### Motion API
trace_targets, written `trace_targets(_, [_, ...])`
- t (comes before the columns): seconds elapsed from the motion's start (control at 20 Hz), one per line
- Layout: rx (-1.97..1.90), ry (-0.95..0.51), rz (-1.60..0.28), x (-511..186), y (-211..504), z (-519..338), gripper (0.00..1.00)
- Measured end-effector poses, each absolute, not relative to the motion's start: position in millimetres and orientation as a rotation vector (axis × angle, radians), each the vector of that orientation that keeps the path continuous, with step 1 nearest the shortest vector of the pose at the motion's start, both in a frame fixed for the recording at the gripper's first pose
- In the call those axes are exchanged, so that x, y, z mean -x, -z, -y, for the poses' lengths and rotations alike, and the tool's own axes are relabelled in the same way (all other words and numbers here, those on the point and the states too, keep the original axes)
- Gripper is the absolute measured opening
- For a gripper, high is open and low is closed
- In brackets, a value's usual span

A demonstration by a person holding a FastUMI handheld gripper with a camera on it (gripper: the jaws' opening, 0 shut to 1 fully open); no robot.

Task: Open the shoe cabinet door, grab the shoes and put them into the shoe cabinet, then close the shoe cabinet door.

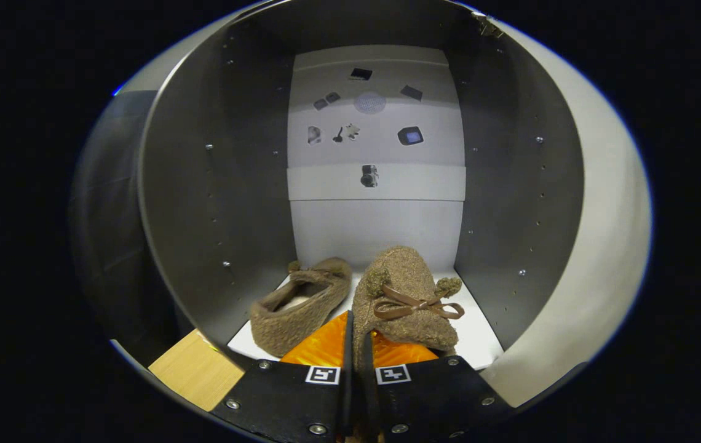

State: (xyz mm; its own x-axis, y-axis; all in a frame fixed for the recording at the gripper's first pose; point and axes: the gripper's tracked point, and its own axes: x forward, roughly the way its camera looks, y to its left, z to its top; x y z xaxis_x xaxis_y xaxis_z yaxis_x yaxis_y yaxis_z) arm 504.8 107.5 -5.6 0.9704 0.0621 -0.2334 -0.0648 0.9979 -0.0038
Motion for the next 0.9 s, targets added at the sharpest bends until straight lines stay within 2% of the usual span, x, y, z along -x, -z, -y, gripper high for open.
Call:
trace_targets(0.4, [0.039,0.002,-0.320,-588,33,-77,0.07])
trace_targets(0.7, [0.015,0.002,-0.378,-609,57,-78,0.07])
trace_targets(0.9, [-0.001,0.002,-0.374,-609,54,-81,0.25])
